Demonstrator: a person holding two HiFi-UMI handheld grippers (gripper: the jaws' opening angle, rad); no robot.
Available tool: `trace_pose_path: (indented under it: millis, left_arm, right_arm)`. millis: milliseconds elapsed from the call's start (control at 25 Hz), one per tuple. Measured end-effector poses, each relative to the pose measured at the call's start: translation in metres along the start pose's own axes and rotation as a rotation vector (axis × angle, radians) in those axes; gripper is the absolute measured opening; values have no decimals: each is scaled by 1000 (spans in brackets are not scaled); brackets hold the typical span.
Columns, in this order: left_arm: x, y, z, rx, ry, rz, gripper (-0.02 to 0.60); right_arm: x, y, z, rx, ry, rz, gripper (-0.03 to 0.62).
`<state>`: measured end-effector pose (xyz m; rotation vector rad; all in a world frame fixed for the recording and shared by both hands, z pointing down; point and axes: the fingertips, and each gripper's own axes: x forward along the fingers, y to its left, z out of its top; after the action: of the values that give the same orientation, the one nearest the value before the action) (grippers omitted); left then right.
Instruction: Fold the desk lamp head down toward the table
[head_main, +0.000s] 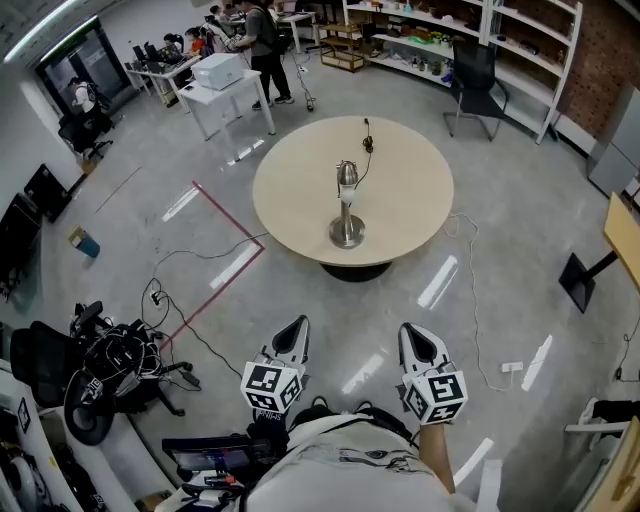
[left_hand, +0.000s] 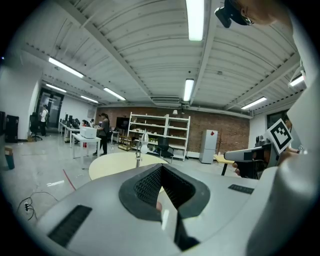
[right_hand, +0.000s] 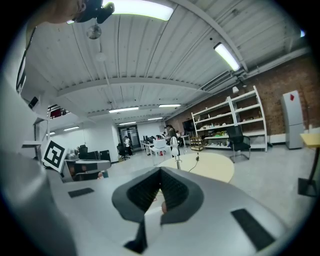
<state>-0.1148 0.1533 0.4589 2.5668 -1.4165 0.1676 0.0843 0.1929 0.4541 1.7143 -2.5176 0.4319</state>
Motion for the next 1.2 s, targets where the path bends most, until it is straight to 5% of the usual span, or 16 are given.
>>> trace_pose_path:
  millis: [440,720,1200]
  left_arm:
    - [24,-33,-23,-17,51,7,2]
    - [60,0,-19,-25,38,9,2]
    - [173,75,25,-46,84,-105,2]
  right_arm:
    - [-4,-26,-15,37,47,53,3]
    - [36,-22,-7,12,18,108,3]
    - [159,-59,47,27,-8,20,3]
